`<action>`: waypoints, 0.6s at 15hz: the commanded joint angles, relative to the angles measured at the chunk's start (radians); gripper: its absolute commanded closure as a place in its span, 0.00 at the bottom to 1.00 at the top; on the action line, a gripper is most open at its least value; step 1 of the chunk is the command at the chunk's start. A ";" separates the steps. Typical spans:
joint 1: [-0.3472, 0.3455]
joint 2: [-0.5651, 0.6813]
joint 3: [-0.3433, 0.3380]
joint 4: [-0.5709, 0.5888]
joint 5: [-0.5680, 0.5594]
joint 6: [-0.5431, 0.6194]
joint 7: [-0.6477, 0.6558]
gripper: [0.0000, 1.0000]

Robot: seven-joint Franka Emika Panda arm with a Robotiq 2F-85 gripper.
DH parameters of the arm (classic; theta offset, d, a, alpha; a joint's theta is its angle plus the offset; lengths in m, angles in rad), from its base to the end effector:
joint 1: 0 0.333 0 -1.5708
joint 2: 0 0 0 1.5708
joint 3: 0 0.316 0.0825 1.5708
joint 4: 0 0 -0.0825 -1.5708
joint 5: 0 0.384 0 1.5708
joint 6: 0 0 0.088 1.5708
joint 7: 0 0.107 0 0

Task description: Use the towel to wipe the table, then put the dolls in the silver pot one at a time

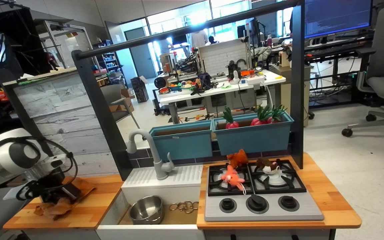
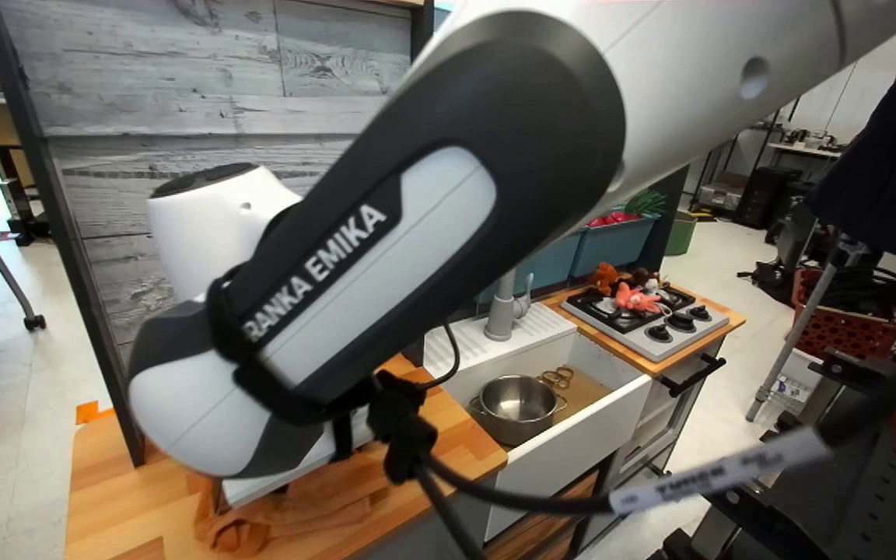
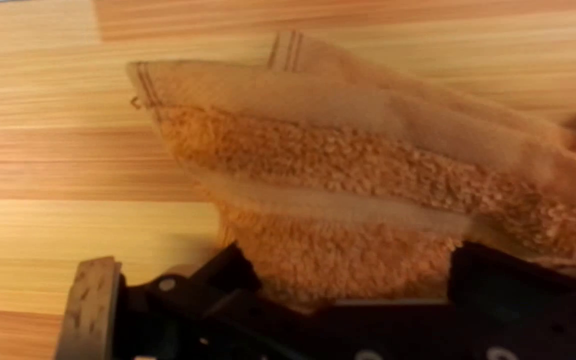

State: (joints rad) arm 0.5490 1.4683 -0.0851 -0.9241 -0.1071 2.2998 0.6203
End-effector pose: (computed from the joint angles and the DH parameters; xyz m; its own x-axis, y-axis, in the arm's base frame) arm 0.6378 0.3416 -0.0545 0.9999 -0.0079 0.0094 -0.0095 -0.9825 0.1858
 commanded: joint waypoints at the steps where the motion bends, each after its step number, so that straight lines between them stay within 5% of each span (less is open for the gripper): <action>1: -0.079 0.046 -0.036 0.007 0.017 -0.081 0.039 0.00; 5: -0.099 0.074 0.002 0.066 -0.001 -0.230 0.021 0.00; 9: -0.018 0.047 0.045 0.010 -0.034 -0.153 -0.094 0.00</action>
State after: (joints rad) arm 0.4716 1.4631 -0.0794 -0.9016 -0.1207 2.0955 0.5821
